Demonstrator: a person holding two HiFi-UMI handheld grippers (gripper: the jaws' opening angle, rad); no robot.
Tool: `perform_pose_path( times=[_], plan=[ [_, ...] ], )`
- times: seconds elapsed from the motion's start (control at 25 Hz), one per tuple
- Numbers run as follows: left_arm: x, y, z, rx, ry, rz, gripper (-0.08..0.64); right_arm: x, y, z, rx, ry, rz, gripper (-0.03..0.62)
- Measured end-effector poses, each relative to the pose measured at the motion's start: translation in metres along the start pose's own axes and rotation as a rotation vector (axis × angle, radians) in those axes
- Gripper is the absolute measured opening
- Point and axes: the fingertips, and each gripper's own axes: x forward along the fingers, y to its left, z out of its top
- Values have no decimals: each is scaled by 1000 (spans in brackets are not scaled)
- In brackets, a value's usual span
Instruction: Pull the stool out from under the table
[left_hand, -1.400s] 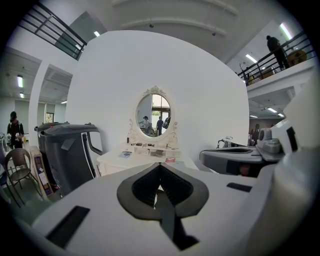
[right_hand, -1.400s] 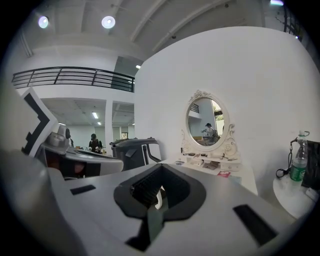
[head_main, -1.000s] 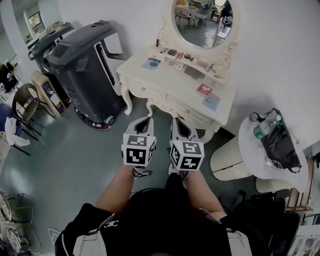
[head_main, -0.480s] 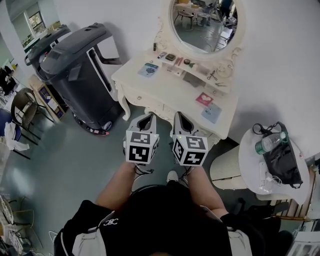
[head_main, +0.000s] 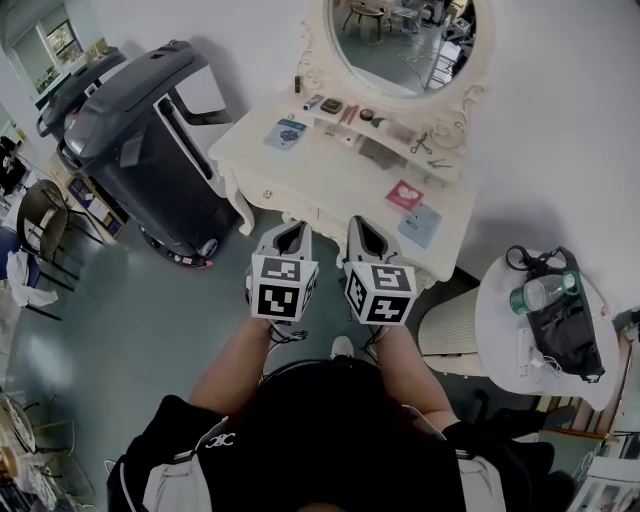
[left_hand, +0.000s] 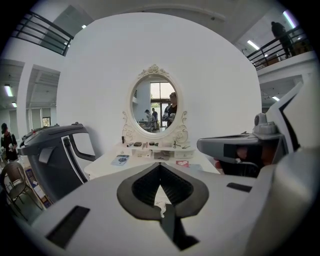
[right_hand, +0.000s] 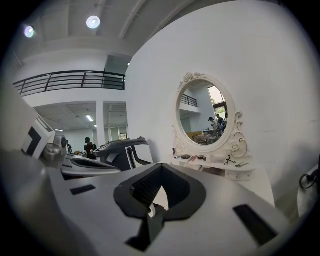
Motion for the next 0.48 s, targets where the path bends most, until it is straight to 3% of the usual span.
perform_pose_path(
  times=[0.24, 0.48],
  plan=[
    [26, 4, -1, -39, 24, 33, 0, 17, -21, -6, -20, 36, 19, 8],
    [54, 2, 5, -132, 14, 72, 0, 36, -57, -7, 12, 63, 42, 8]
  ],
)
